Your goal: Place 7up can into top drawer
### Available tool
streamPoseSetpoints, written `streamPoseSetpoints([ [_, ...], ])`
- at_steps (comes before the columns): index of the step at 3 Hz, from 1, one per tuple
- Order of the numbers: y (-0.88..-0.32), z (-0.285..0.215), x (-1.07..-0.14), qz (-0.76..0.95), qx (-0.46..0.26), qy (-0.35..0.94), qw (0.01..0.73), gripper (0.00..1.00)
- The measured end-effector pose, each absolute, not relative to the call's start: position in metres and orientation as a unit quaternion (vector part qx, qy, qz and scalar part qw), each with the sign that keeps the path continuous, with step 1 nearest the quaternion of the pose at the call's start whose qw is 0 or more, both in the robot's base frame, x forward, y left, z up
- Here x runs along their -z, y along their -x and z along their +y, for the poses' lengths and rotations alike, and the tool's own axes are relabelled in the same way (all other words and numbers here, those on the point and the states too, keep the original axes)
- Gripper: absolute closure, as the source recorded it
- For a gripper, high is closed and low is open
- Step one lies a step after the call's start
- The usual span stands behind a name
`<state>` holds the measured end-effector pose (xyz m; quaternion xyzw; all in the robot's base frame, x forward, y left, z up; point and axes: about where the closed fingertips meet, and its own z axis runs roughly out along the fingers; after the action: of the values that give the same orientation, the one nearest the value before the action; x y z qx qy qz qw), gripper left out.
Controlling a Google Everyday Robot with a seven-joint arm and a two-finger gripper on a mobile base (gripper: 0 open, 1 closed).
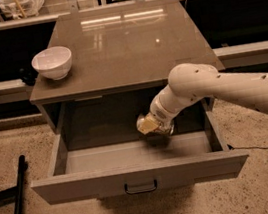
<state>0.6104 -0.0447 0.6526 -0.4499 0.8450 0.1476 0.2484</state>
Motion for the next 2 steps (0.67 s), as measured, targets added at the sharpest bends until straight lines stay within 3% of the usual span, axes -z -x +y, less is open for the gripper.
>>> streamPoseSetpoints([
  [1, -0.611, -0.045, -0.655, 0.846, -0.150, 0.445, 0.252, 0.00],
  [2, -0.599, -0.060, -0.668, 0.849, -0.154, 0.433, 0.261, 0.00],
])
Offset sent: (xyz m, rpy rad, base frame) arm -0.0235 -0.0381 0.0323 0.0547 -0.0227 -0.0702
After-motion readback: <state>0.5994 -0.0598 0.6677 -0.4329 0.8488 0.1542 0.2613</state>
